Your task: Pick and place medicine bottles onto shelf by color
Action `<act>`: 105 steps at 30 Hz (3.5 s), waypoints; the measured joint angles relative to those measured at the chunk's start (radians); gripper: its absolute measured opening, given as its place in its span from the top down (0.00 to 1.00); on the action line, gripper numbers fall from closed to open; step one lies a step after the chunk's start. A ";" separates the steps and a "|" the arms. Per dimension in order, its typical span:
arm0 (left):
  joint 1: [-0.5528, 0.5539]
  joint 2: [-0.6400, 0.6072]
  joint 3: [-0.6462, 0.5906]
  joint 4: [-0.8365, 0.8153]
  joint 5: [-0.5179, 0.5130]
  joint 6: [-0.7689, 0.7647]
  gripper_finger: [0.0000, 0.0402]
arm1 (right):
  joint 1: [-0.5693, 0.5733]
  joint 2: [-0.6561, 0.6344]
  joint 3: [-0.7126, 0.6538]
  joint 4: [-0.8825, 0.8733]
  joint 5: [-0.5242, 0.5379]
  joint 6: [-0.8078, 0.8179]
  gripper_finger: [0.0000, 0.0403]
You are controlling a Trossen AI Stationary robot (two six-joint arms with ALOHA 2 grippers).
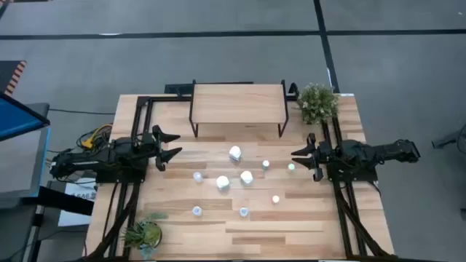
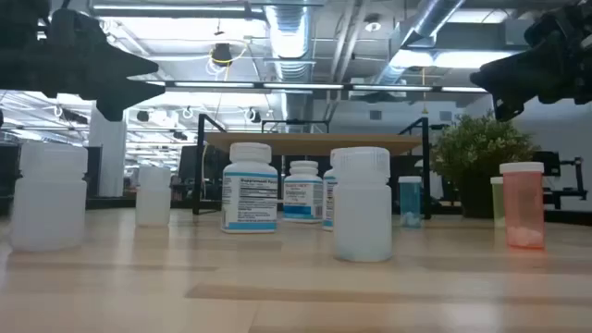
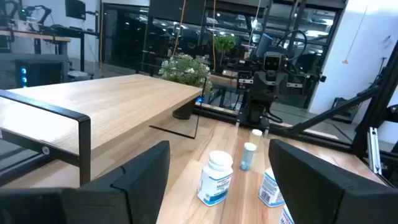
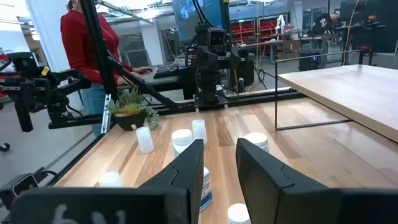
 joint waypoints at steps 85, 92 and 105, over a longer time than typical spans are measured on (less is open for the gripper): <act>0.000 0.000 0.000 0.107 -0.122 -0.375 0.35 | -0.007 0.000 0.023 0.474 0.001 0.071 0.70; 0.000 0.000 0.000 0.124 -0.159 -0.418 0.35 | -0.009 0.000 0.024 0.492 0.027 0.199 0.67; 0.000 0.001 0.012 0.139 -0.179 -0.248 0.35 | -0.009 0.000 0.056 0.727 0.064 0.260 0.27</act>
